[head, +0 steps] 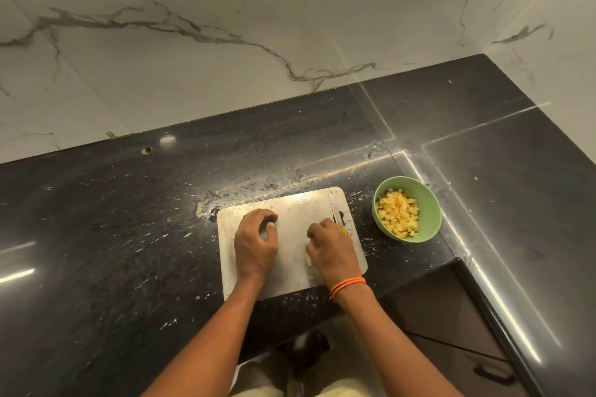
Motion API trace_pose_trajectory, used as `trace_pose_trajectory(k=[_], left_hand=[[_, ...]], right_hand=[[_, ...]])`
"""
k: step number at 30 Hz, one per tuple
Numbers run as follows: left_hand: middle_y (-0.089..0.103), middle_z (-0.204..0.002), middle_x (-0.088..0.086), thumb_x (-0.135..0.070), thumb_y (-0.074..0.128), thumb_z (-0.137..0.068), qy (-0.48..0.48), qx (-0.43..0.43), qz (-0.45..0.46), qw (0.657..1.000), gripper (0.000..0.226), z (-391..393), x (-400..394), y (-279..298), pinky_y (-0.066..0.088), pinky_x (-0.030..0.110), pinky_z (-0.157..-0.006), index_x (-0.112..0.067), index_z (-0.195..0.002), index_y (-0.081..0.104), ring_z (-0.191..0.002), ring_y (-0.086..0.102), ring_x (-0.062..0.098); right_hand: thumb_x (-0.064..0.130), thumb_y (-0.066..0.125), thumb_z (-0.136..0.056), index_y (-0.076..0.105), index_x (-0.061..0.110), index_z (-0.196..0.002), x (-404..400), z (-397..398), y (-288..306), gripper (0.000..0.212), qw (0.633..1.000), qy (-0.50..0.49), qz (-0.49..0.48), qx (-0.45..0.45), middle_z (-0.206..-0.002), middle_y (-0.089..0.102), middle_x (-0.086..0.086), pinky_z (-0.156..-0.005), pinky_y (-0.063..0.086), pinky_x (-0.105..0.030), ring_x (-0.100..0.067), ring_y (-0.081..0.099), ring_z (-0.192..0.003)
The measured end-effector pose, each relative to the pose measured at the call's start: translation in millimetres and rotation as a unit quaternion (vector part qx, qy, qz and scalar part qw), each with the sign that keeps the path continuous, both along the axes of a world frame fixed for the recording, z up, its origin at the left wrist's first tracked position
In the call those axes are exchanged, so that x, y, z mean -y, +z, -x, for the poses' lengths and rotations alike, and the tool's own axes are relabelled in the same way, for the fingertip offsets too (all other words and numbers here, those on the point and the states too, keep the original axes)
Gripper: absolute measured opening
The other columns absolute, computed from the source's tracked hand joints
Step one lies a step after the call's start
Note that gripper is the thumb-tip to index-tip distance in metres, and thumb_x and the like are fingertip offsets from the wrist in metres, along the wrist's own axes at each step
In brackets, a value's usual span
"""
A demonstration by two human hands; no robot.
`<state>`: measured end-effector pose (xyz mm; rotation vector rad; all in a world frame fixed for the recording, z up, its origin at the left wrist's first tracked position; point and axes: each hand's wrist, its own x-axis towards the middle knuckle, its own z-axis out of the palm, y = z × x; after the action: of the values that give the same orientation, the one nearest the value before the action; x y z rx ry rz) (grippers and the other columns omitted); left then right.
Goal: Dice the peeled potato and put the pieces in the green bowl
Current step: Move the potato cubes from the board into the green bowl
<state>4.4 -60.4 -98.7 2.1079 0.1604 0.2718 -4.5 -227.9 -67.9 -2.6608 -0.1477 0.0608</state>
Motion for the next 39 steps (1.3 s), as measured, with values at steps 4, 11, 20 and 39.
trace_pose_trajectory(k=[4, 11, 20, 39], left_hand=[[0.071, -0.097, -0.006, -0.007, 0.056, -0.088, -0.001, 0.000, 0.002, 1.000, 0.023, -0.2, -0.5, -0.2, 0.049, 0.011, -0.084, -0.016, -0.099, 0.073, -0.093, 0.064, 0.008], [0.070, -0.097, -0.006, -0.006, 0.056, -0.088, 0.000, 0.008, -0.002, 1.000, 0.022, -0.9, 0.9, -1.6, 0.053, 0.019, -0.085, -0.014, -0.099, 0.073, -0.093, 0.064, 0.010], [0.070, -0.099, -0.006, -0.007, 0.056, -0.089, 0.001, 0.012, -0.003, 1.000, 0.022, 0.2, -0.6, -5.1, 0.060, 0.033, -0.084, -0.015, -0.101, 0.073, -0.095, 0.066, 0.012], [0.069, -0.099, -0.007, -0.007, 0.056, -0.090, -0.002, 0.008, -0.001, 1.000, 0.021, 0.7, -1.0, -5.2, 0.056, 0.024, -0.084, -0.015, -0.101, 0.073, -0.094, 0.064, 0.010]], right_hand=[[0.001, 0.073, -0.084, 0.072, 0.009, -0.095, 36.3, -13.0, 53.9, 0.013, 0.983, -0.081, -0.098, 0.136, -0.093, 0.065, -0.003, -0.069, 0.054, -0.022, -0.012, 0.061, -0.077], [0.014, 0.070, -0.092, 0.075, 0.011, -0.104, 125.0, -24.1, 67.3, 0.013, 0.938, -0.268, -0.040, 0.214, -0.107, 0.071, -0.008, -0.082, 0.057, -0.037, -0.024, 0.065, -0.095], [0.003, 0.067, -0.090, 0.071, 0.011, -0.103, 58.7, -1.2, 40.1, 0.015, 0.981, -0.109, -0.028, 0.159, -0.102, 0.065, -0.005, -0.080, 0.042, -0.015, -0.018, 0.057, -0.095], [0.003, 0.085, -0.076, 0.074, 0.007, -0.104, -21.3, 69.1, -15.1, 0.030, 0.994, 0.019, 0.108, -0.027, -0.100, 0.062, -0.006, -0.063, 0.060, -0.024, -0.017, 0.061, -0.086]])
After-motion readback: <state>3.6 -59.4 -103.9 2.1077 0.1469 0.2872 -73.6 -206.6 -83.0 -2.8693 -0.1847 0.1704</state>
